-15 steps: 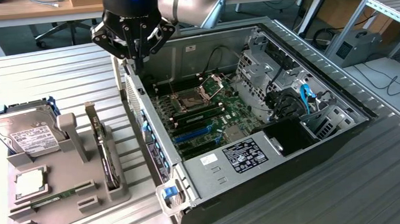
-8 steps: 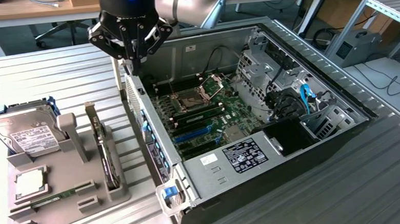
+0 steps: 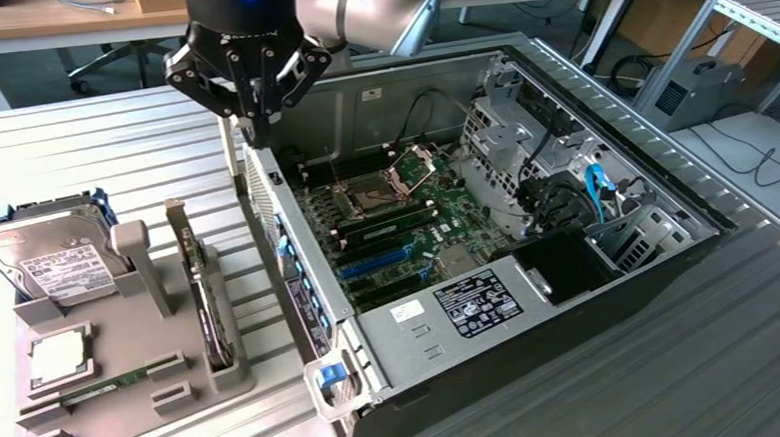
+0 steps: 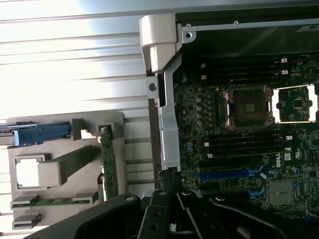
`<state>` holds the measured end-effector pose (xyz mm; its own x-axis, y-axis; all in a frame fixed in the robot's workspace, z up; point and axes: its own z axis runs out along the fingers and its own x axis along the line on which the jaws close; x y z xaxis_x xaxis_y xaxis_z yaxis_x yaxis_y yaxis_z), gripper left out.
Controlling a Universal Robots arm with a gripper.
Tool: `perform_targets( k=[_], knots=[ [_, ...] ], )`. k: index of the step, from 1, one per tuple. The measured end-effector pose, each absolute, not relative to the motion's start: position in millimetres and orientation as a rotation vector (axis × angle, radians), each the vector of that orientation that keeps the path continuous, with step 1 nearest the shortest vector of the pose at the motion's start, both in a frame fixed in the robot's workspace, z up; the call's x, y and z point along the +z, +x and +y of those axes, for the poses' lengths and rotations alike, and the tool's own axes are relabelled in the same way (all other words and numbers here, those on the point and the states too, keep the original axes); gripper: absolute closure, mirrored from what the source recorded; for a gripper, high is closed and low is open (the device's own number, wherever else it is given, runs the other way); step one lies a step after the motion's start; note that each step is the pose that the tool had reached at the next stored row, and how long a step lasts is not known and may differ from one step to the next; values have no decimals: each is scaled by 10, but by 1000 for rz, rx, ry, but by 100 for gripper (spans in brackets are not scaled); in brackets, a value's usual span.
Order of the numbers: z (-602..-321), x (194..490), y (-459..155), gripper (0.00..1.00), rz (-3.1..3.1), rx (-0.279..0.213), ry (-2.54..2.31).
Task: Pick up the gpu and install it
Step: 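Reach for the gpu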
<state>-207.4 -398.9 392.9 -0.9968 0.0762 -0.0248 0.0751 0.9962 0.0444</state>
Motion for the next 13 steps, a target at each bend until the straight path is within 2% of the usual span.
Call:
perform_targets(
  k=[13],
  knots=[
    [-3990,3929,-2139,89,3112,68,118]
  ],
)
